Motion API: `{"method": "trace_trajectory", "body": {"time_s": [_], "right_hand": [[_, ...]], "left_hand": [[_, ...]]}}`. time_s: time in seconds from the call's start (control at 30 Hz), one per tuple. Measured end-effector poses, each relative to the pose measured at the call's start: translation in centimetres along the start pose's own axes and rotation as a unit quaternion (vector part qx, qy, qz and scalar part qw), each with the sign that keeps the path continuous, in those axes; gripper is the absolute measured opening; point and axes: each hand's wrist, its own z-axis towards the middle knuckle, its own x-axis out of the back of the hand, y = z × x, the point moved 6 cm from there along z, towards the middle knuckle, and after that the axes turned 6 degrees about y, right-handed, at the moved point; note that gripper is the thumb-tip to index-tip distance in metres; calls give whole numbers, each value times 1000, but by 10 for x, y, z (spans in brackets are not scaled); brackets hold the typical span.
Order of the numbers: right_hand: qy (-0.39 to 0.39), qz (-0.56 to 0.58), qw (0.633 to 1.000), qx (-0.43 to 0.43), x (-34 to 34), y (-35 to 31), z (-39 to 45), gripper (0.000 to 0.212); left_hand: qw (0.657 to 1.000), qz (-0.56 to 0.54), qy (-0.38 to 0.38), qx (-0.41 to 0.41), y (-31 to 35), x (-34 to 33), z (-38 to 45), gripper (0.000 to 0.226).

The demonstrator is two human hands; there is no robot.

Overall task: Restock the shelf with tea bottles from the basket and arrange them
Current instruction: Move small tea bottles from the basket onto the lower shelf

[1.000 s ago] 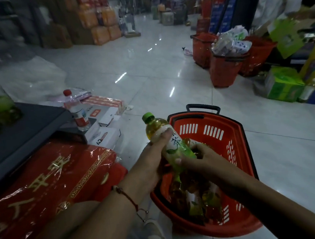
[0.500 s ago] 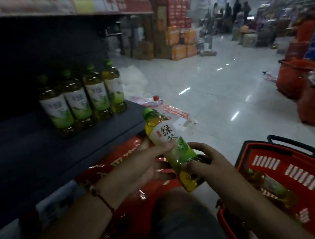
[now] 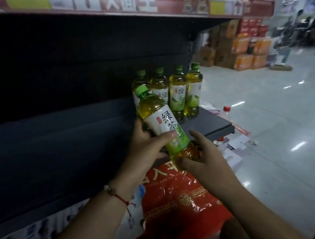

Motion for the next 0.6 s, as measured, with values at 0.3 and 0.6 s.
{"method": "trace_trajectory", "body": {"time_s": [0.3, 0.6], "right_hand": [[-17, 5, 997, 75, -78, -26, 48, 62], [-51, 20, 997, 62, -136, -25, 85, 56]], "left_hand": [[990, 40, 92, -95, 12, 69, 29, 79], [965, 170, 137, -146, 1, 101, 64, 87]]}}
